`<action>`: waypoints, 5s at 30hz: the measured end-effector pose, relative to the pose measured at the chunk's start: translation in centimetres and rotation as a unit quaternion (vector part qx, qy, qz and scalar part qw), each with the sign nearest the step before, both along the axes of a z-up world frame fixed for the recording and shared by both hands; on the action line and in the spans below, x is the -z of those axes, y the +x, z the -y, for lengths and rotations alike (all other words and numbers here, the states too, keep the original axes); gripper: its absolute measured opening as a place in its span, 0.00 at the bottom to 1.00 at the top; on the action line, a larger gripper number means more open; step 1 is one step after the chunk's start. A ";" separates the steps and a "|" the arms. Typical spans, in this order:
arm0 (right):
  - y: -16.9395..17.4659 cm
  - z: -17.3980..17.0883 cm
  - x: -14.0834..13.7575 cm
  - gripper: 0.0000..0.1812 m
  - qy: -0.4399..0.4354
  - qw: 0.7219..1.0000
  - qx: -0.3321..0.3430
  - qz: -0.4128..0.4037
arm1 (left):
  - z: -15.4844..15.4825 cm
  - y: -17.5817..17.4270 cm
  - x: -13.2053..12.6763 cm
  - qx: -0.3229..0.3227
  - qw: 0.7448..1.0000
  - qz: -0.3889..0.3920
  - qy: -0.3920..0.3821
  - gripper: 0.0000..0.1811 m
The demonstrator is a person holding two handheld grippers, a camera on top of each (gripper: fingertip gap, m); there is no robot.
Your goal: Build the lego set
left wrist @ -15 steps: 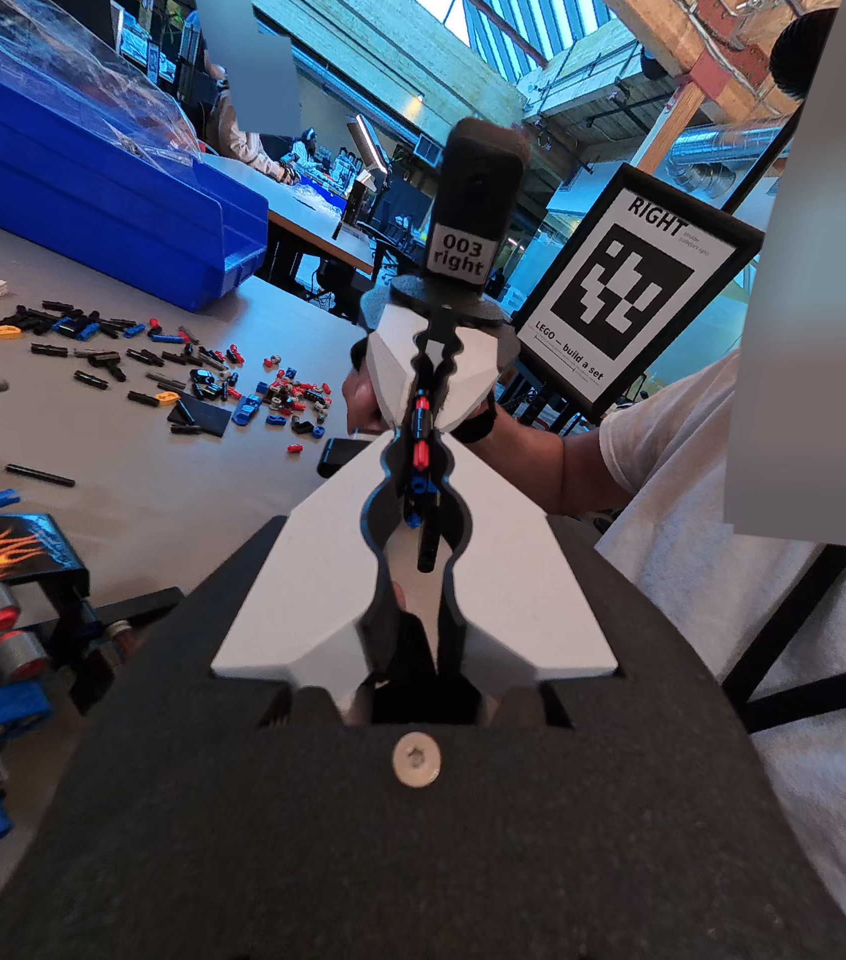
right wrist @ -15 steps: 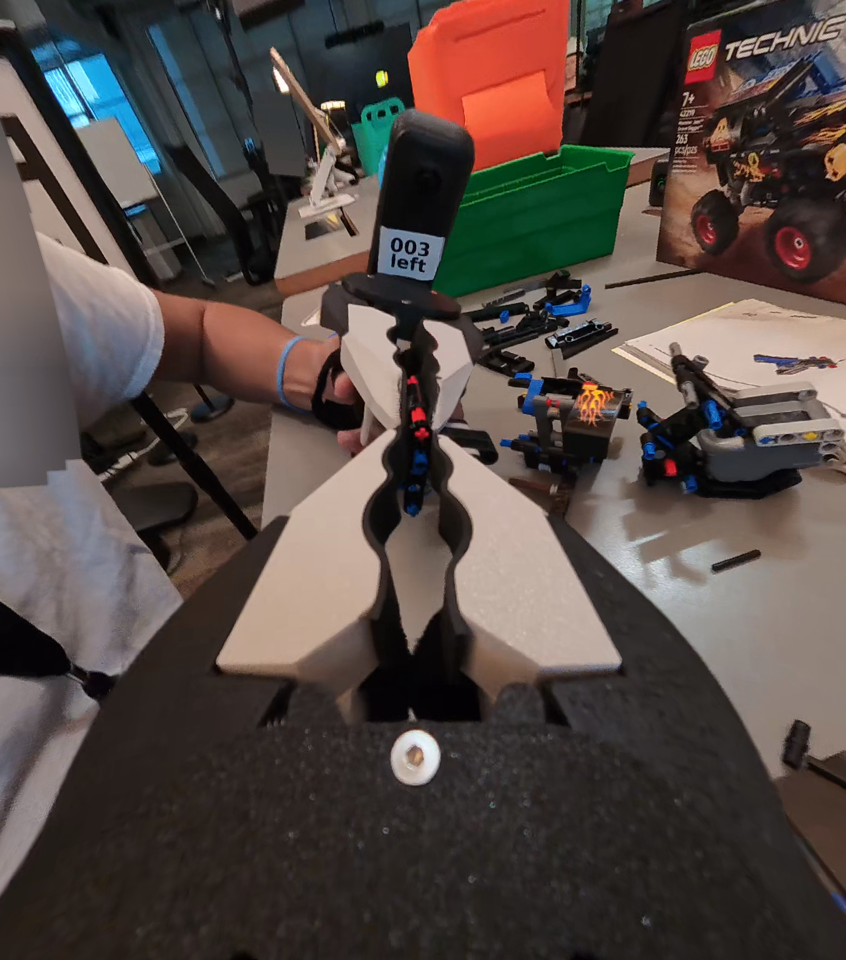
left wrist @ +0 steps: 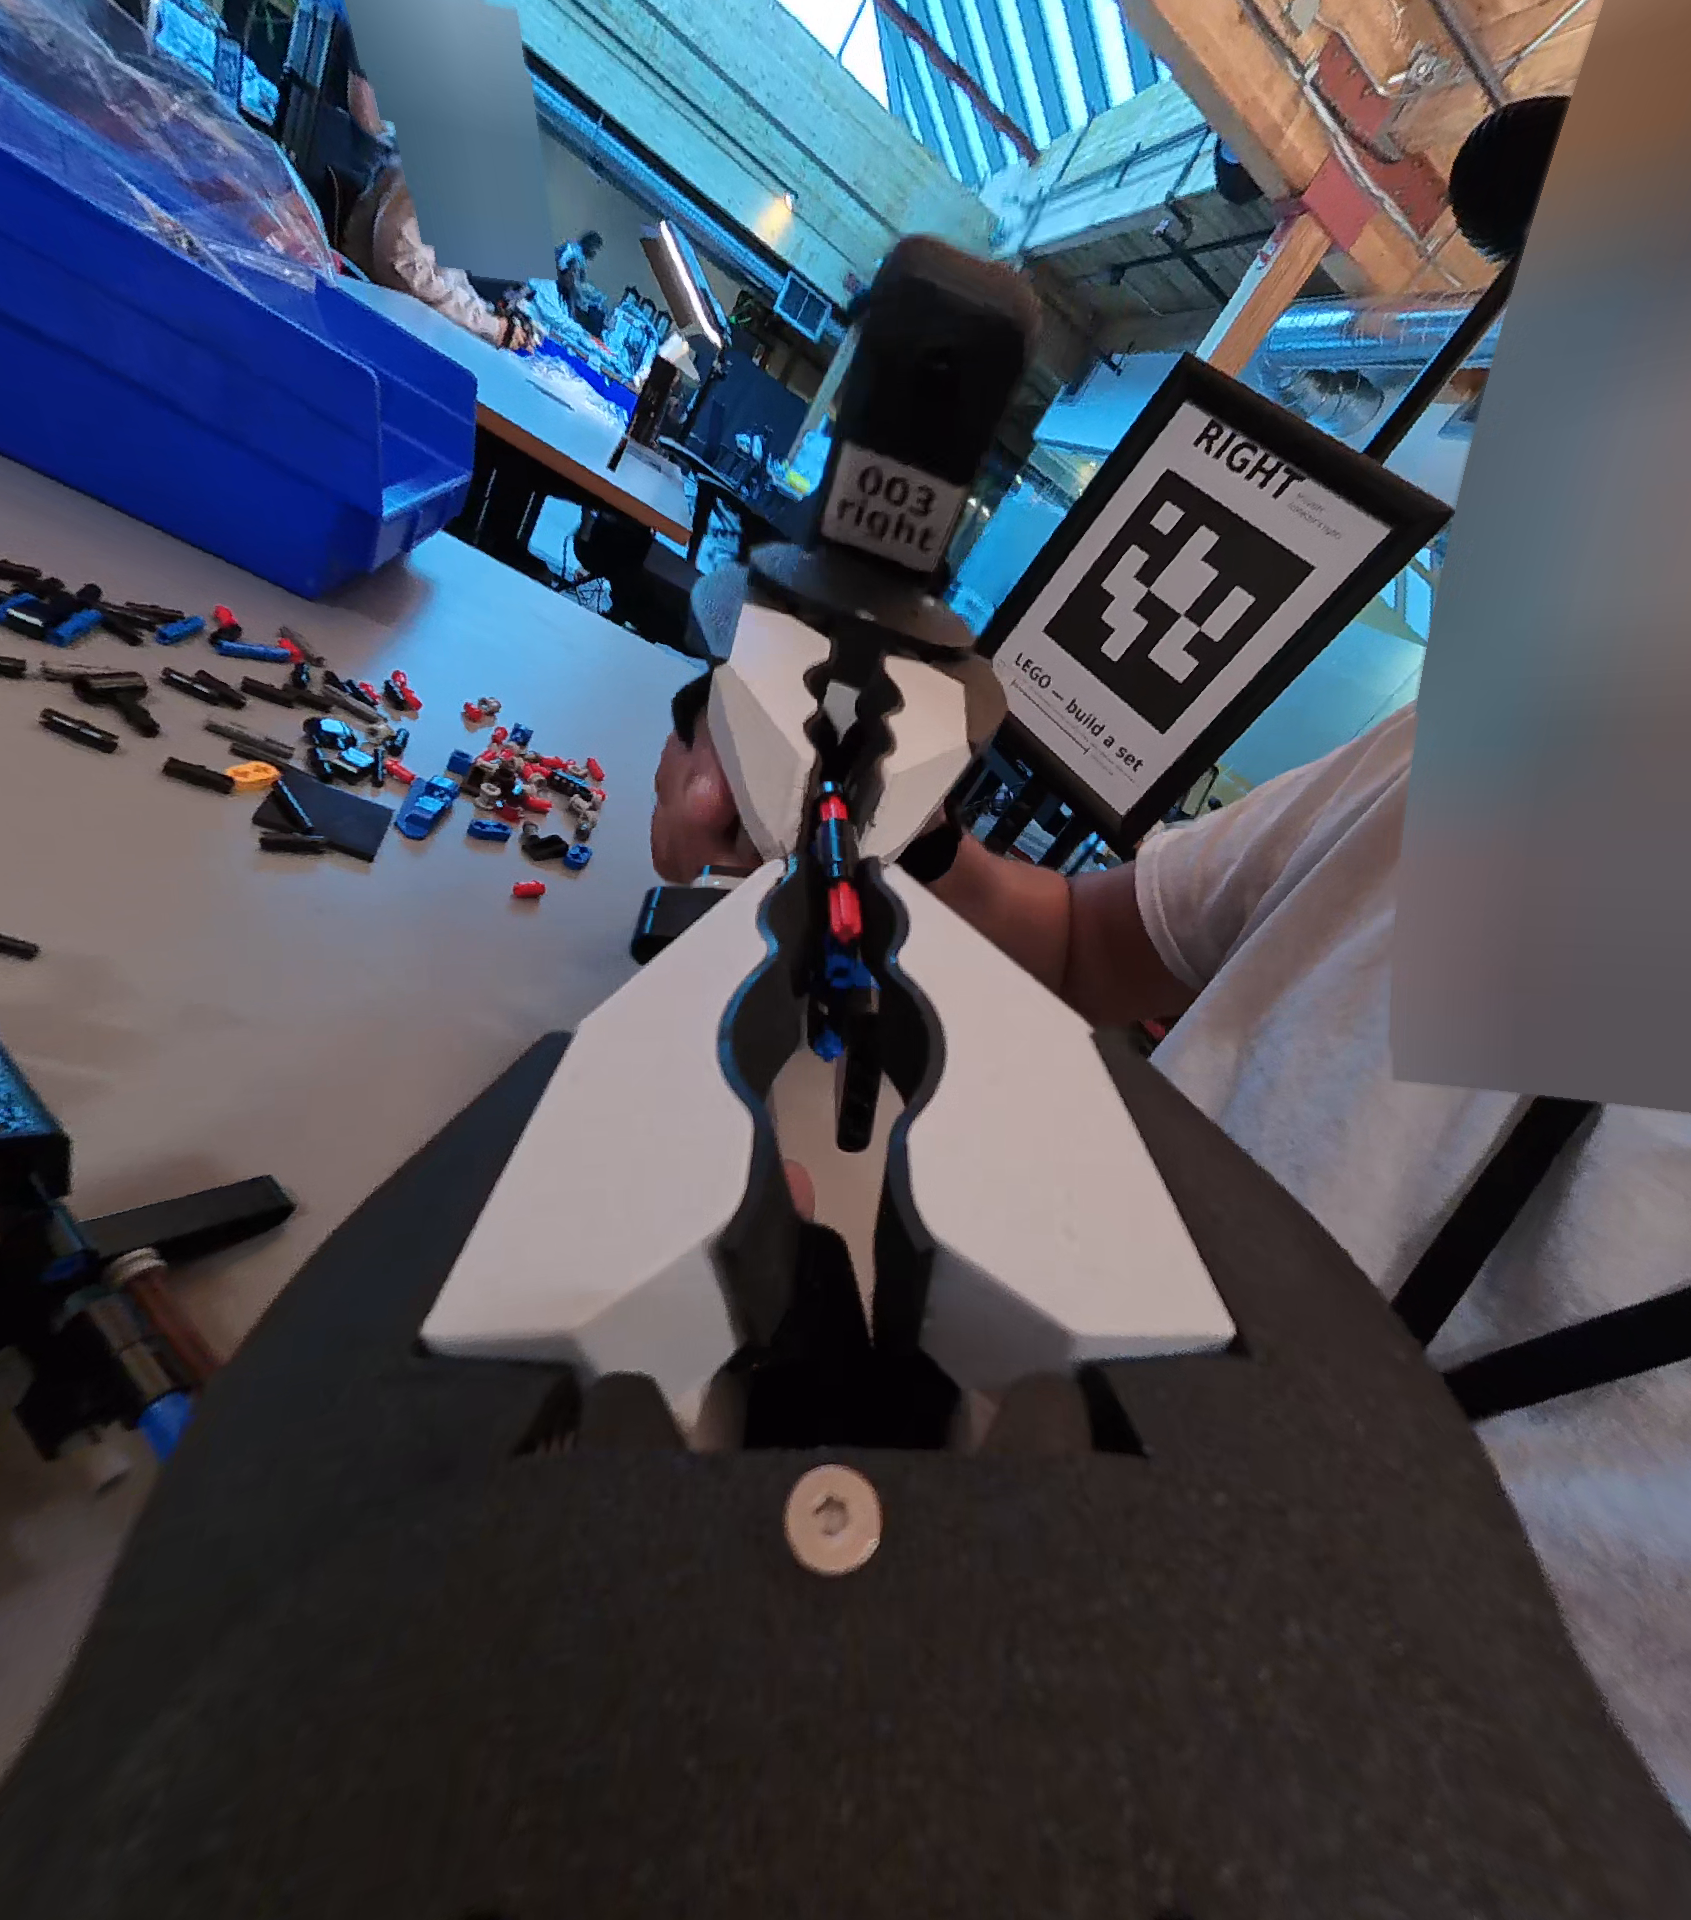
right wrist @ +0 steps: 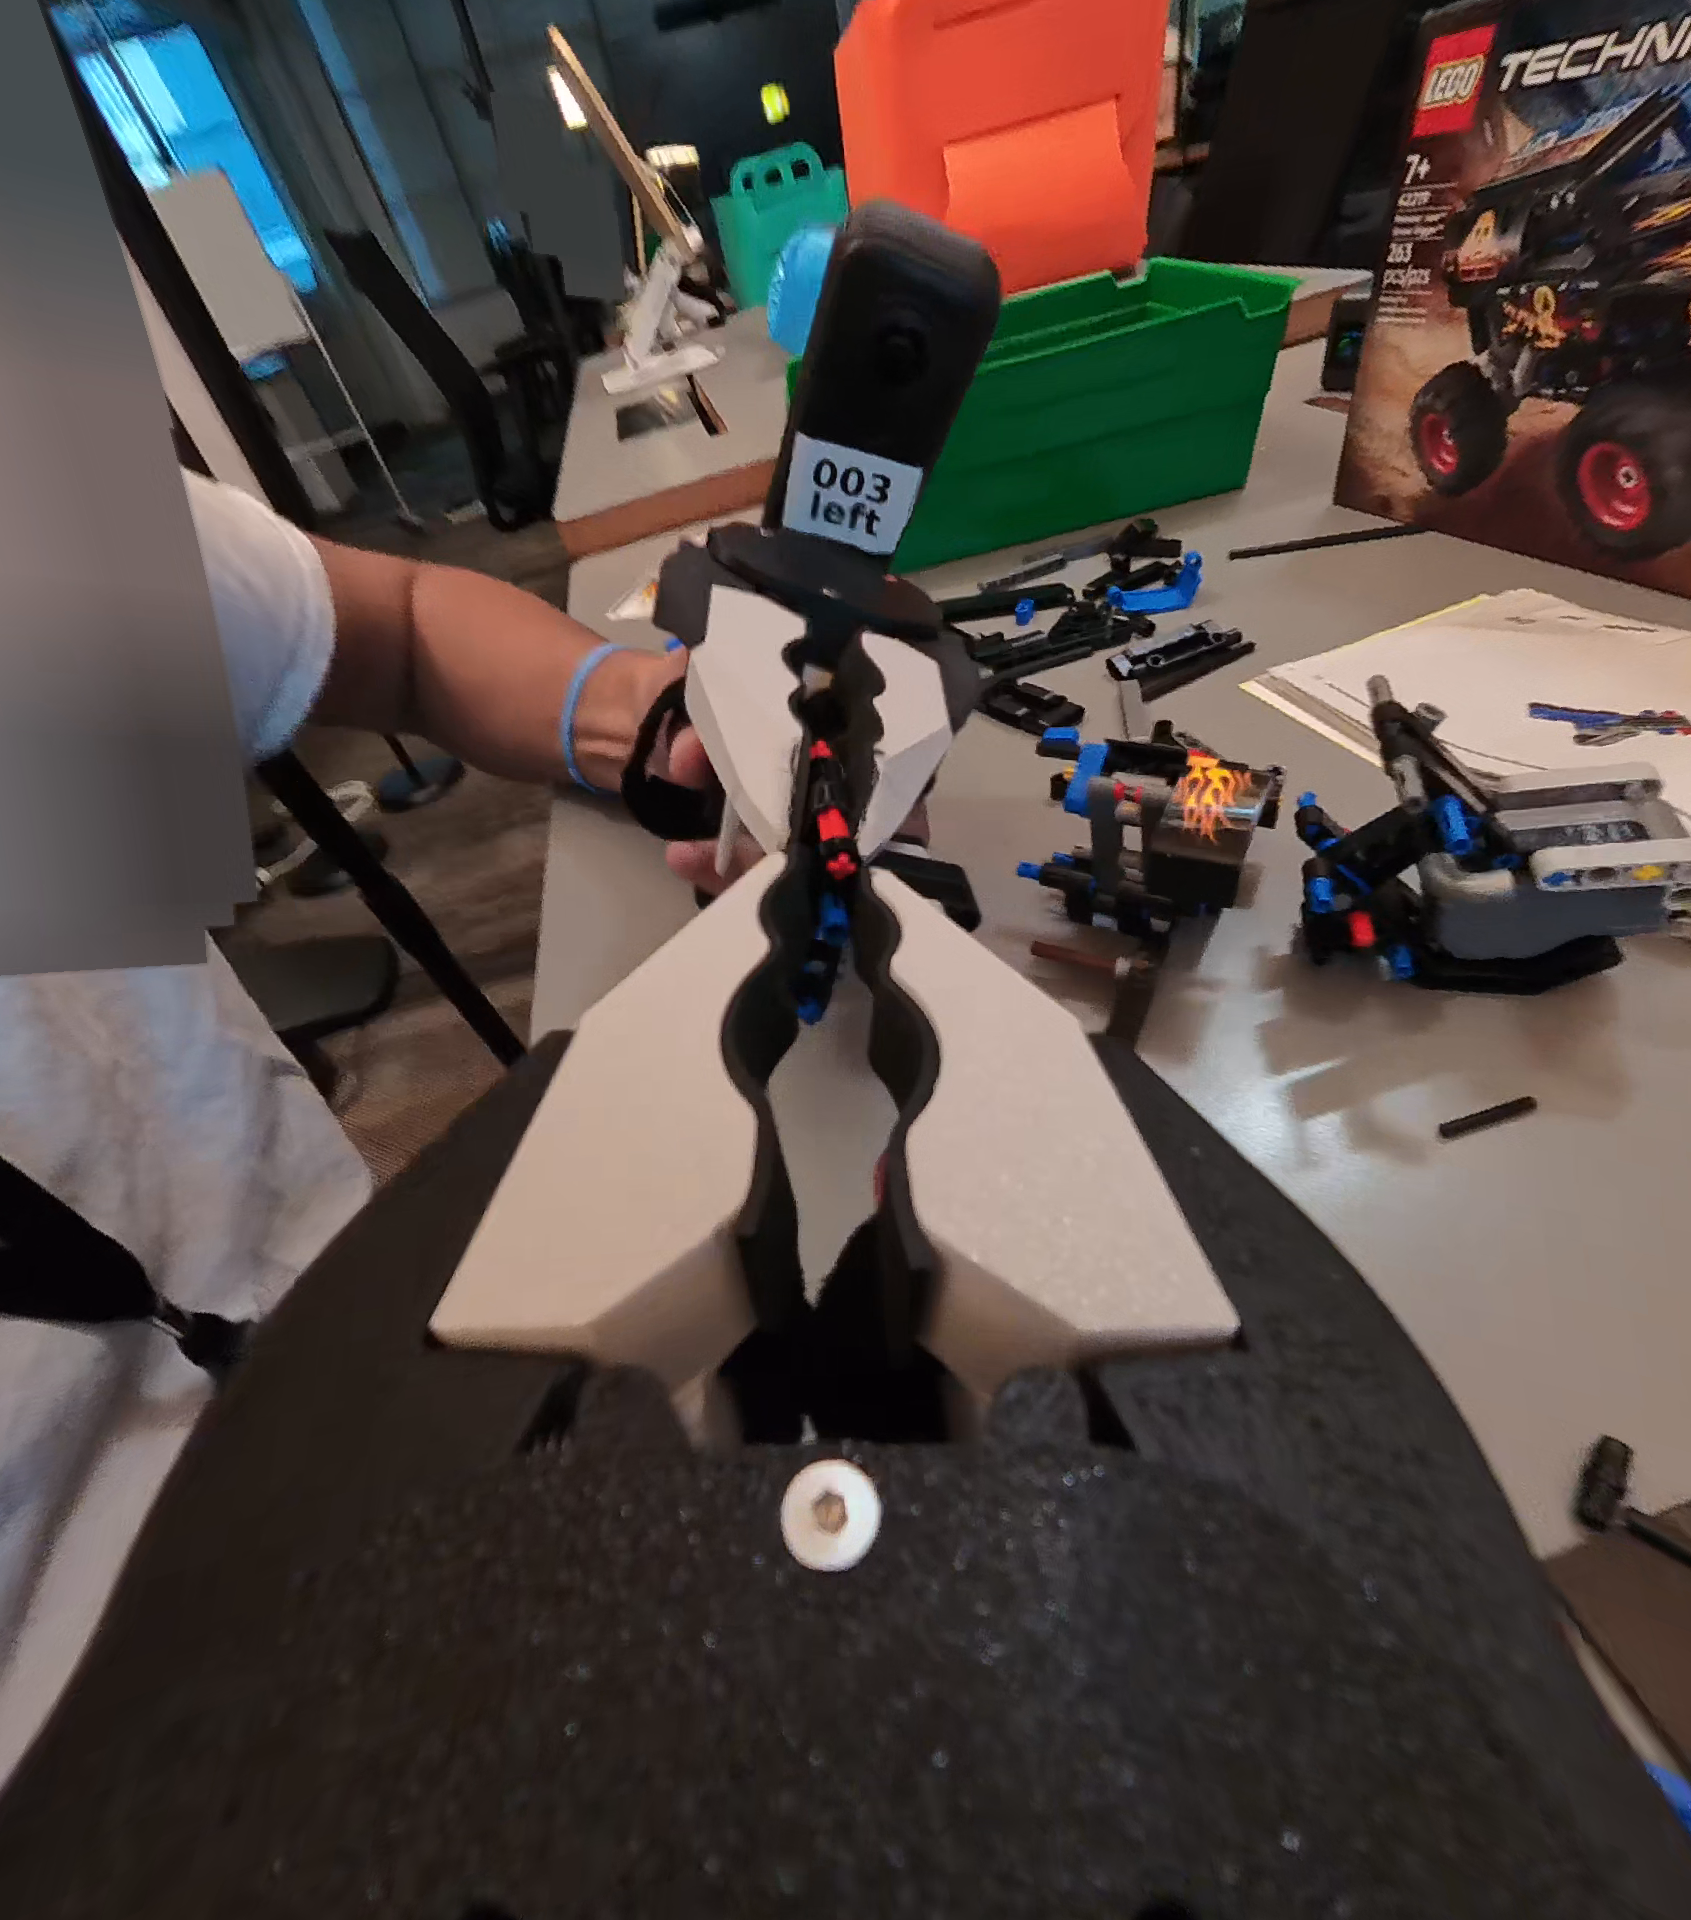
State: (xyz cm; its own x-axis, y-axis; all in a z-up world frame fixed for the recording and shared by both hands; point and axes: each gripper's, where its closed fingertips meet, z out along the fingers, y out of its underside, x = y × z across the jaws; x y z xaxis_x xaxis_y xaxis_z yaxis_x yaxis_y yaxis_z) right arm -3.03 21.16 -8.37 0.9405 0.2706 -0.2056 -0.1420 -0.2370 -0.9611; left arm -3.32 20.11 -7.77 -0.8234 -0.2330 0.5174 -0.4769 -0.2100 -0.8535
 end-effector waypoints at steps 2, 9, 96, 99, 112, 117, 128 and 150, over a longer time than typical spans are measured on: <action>0.0 0.0 -0.6 0.03 0.015 0.999 -0.006 -0.028 | 0.0 0.1 -0.5 0.004 1.000 0.003 -0.012 0.03; 0.3 1.1 -1.3 0.06 0.027 0.999 -0.016 0.000 | -0.1 0.1 -0.8 0.006 1.000 0.011 -0.016 0.03; 2.5 -2.0 -1.0 0.21 0.002 0.974 0.204 0.093 | -2.7 3.7 0.6 -0.370 0.640 0.444 0.505 0.03; 2.5 -2.1 -0.9 0.21 -0.001 0.971 0.210 0.114 | -2.7 3.7 0.6 -0.370 0.644 0.440 0.505 0.03; 2.6 -2.2 -0.3 0.18 -0.010 0.955 0.241 0.175 | -2.9 3.8 0.9 -0.372 0.638 0.431 0.518 0.02; 2.6 -2.2 -0.5 0.17 -0.003 0.955 0.244 0.168 | -3.0 3.8 0.8 -0.375 0.633 0.433 0.521 0.02; 2.9 -2.3 -0.4 0.17 0.010 0.959 0.240 0.147 | -3.2 4.1 0.8 -0.381 0.634 0.423 0.523 0.02; 0.8 1.5 -3.3 0.10 0.057 0.998 0.019 0.008 | -0.2 0.5 -1.6 -0.047 0.998 0.039 -0.005 0.03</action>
